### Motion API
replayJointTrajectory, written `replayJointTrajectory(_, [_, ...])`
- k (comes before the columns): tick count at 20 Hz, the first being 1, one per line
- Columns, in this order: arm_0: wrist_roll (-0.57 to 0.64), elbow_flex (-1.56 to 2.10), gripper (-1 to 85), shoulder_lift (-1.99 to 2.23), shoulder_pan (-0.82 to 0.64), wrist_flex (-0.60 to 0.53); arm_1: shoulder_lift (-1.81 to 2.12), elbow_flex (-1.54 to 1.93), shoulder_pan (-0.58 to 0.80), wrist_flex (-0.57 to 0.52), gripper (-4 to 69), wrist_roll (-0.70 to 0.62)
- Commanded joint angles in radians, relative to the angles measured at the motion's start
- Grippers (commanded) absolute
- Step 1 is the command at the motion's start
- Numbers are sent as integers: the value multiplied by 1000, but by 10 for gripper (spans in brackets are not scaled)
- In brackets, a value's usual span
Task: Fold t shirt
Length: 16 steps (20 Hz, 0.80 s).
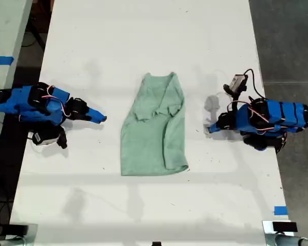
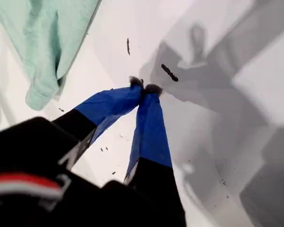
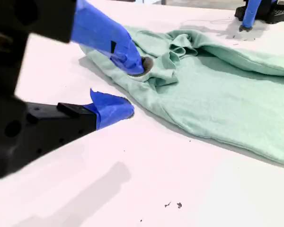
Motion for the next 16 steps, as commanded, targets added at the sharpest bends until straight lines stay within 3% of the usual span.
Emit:
replayJointTrajectory(1, [8,9,111,6,5,2,3,31,-14,-28,22,11])
replayJointTrajectory(16, [8,9,111,6,5,2,3,35,-31,-34,22,28])
